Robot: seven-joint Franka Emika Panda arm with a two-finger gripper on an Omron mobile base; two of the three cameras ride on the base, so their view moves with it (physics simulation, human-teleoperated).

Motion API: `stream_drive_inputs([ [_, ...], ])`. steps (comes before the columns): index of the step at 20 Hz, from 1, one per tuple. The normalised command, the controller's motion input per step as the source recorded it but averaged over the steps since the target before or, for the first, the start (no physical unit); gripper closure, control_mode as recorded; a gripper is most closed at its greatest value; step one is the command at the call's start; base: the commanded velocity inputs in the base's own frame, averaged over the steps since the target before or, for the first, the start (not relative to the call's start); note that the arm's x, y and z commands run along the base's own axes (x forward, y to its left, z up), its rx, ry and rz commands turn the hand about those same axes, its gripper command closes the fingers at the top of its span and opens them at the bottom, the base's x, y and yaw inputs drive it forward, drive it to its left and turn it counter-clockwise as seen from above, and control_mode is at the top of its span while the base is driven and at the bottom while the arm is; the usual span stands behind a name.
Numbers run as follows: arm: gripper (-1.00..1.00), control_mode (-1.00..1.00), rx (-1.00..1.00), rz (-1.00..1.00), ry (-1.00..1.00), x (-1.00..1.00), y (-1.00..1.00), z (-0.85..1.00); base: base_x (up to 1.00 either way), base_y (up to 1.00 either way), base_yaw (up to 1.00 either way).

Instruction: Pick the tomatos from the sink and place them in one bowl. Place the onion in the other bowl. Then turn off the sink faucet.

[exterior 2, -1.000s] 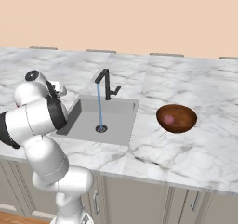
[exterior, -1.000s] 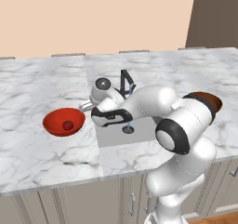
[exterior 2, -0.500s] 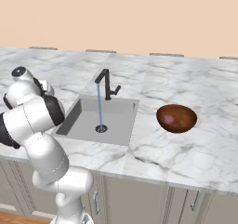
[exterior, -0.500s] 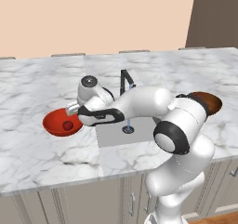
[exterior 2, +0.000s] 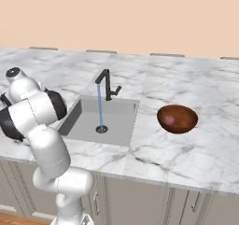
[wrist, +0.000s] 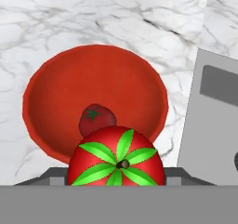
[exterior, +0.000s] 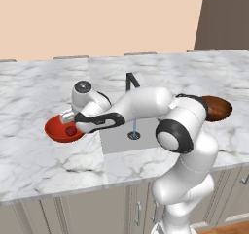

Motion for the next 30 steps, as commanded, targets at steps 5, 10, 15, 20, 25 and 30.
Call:
stream_drive_inputs([
  [5, 1.0, -1.0, 0.0, 0.01, 0.03, 0.0, 0.05, -0.22, 0.0, 0.0, 0.0],
  [10, 1.0, -1.0, 0.0, 0.0, 0.03, 0.0, 0.0, -0.18, 0.0, 0.0, 0.0],
  [15, 1.0, -1.0, 0.0, 0.0, 0.03, 0.02, 0.0, -0.14, 0.0, 0.0, 0.0],
  [20, 1.0, -1.0, 0.0, 0.0, 0.01, 0.06, 0.0, -0.11, 0.0, 0.0, 0.0],
  [25, 1.0, -1.0, 0.0, 0.0, 0.01, 0.08, 0.01, -0.13, 0.0, 0.0, 0.0],
  [30, 1.0, -1.0, 0.0, 0.0, 0.01, 0.1, 0.08, -0.16, 0.0, 0.0, 0.0],
])
